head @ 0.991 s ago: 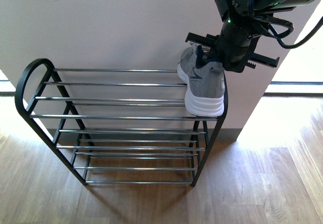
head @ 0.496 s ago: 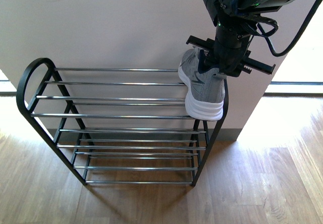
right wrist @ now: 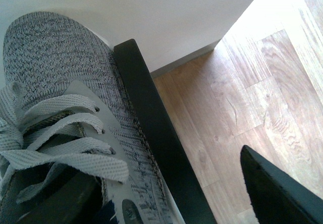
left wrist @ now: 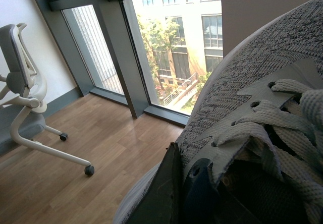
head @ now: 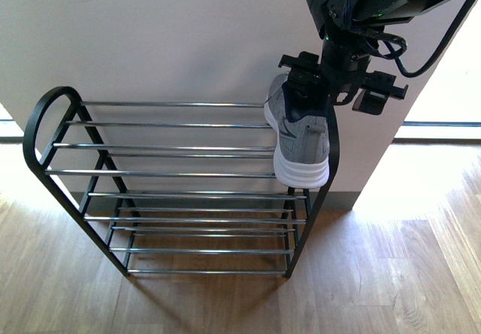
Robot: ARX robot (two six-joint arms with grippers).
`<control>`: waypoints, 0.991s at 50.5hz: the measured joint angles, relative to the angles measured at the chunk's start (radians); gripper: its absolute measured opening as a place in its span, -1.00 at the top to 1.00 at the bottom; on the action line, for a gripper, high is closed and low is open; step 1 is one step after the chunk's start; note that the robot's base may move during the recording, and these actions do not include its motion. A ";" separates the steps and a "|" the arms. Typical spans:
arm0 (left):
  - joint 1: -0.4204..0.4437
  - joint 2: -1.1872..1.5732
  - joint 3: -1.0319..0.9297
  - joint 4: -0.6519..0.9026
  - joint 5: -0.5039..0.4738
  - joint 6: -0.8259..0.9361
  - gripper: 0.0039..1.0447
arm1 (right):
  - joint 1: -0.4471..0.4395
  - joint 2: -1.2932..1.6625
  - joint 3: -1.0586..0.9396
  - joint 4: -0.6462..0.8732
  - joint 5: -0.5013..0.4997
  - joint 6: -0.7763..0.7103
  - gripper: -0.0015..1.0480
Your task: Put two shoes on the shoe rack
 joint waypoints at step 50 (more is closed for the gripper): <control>0.000 0.000 0.000 0.000 -0.003 0.000 0.97 | -0.263 -0.585 -0.550 0.387 -0.234 -0.775 -0.82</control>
